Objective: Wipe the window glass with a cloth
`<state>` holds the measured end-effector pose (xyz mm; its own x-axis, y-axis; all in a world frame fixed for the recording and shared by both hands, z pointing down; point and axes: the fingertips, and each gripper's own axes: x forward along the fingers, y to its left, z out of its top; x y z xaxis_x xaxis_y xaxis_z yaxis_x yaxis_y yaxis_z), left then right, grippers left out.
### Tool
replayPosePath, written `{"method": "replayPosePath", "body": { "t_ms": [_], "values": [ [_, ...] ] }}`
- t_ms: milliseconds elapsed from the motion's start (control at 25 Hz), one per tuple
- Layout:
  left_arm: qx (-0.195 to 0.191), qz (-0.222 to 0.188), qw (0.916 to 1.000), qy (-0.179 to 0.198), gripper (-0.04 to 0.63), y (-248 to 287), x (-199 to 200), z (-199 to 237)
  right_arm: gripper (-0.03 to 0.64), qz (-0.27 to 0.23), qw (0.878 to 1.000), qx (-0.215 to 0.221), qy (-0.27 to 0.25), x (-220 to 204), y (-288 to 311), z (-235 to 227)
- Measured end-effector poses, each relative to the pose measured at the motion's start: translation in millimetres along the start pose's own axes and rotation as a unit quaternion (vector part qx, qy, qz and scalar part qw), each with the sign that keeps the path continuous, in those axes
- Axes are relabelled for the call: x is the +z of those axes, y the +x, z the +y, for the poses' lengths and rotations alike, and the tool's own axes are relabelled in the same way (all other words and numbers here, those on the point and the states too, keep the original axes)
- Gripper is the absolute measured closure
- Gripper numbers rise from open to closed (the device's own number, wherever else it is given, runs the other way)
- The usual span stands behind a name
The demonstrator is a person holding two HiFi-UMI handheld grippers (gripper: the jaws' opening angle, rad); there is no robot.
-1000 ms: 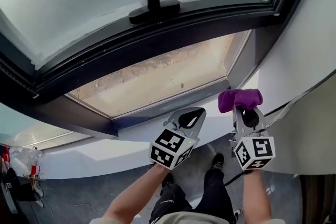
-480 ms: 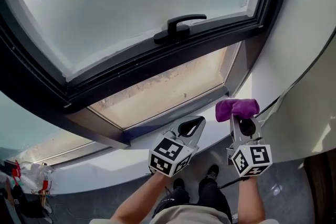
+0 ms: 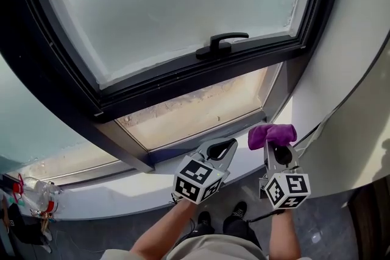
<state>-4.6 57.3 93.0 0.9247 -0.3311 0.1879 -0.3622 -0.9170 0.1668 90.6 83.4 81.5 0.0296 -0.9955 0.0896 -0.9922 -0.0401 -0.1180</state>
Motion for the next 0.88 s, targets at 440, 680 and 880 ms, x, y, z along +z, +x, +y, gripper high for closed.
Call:
{"method": "replayPosePath", "body": {
  "t_ms": [440, 680, 880],
  "values": [
    [0.001, -0.01, 0.9999, -0.006, 0.595, -10, 14, -11, 0.512, -0.013, 1.0, 0.005, -0.014, 22, -4, 10],
    [-0.002, -0.018, 0.9998, 0.001, 0.595, -20, 21, -19, 0.512, -0.025, 1.0, 0.009, -0.015, 30, -14, 17],
    [-0.004, -0.022, 0.9997, 0.007, 0.595, -33, 28, -30, 0.512, -0.033, 0.999, 0.009, -0.013, 37, -29, 25]
  ]
}}
